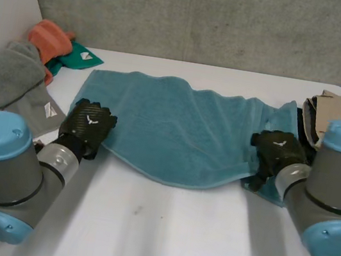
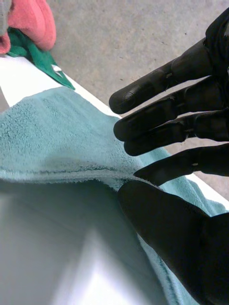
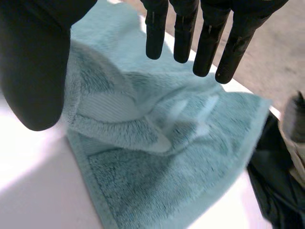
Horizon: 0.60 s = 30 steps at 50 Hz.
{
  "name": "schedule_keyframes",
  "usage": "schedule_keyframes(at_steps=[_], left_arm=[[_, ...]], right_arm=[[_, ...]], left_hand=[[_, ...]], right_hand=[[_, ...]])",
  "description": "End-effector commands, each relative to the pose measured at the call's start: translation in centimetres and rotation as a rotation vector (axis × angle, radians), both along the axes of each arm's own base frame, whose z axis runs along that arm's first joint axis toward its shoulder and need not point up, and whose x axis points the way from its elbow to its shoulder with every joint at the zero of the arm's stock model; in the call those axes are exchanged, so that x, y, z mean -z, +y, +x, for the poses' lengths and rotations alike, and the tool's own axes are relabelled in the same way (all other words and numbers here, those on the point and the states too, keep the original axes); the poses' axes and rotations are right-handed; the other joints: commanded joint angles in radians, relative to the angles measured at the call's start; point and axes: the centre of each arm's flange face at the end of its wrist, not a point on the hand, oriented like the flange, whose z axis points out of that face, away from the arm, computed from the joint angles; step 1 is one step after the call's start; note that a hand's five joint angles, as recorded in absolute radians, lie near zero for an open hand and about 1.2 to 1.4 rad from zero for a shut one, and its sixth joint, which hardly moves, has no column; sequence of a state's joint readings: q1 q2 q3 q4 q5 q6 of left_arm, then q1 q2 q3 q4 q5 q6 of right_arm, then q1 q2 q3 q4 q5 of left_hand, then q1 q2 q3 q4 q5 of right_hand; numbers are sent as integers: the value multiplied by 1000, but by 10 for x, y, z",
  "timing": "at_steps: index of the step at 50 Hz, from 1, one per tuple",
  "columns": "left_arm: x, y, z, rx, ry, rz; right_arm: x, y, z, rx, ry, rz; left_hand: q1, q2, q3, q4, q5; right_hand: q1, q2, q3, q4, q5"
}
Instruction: Fold the laundry.
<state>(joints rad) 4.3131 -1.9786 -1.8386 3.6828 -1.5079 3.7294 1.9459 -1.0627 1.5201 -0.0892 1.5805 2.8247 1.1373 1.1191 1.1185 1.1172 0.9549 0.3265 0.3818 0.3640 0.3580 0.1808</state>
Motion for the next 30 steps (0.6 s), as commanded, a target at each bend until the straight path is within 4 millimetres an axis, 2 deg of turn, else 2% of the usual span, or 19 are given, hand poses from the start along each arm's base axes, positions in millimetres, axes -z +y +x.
schedule_keyframes(at_steps=[1,6,9,10,14,16,21,30], left_arm=[[-1,-9,7,-31,21,1],[-8,-25,18,-77,30,-33],[-12,-35,26,-124,31,-53],[-15,-42,32,-165,29,-68],[-17,-49,42,-217,23,-76],[-16,-47,42,-214,28,-71],[-16,-46,41,-213,29,-69],[-19,-49,41,-221,35,-81]], right_arm=[[1,-14,-30,96,-87,51],[6,-17,-40,28,-120,100],[1,-18,-47,9,-127,125],[-6,-16,-50,-6,-121,146],[-19,-5,-52,-62,-43,196],[-16,2,-53,-90,16,235],[-8,6,-53,-117,73,219],[15,-7,-50,-113,55,132]], left_hand=[[130,148,149,150,138],[145,163,164,165,153],[159,178,178,180,167],[162,181,181,183,170],[165,184,184,186,173],[162,181,181,183,170],[159,178,178,180,167],[151,169,170,171,159]], right_hand=[[29,-27,-9,-3,0],[20,-36,-18,-12,-9],[14,-41,-24,-18,-15],[2,-53,-35,-29,-27],[2,-53,-35,-29,-27],[20,-36,-18,-12,-9],[64,8,26,32,35],[114,58,76,82,85]])
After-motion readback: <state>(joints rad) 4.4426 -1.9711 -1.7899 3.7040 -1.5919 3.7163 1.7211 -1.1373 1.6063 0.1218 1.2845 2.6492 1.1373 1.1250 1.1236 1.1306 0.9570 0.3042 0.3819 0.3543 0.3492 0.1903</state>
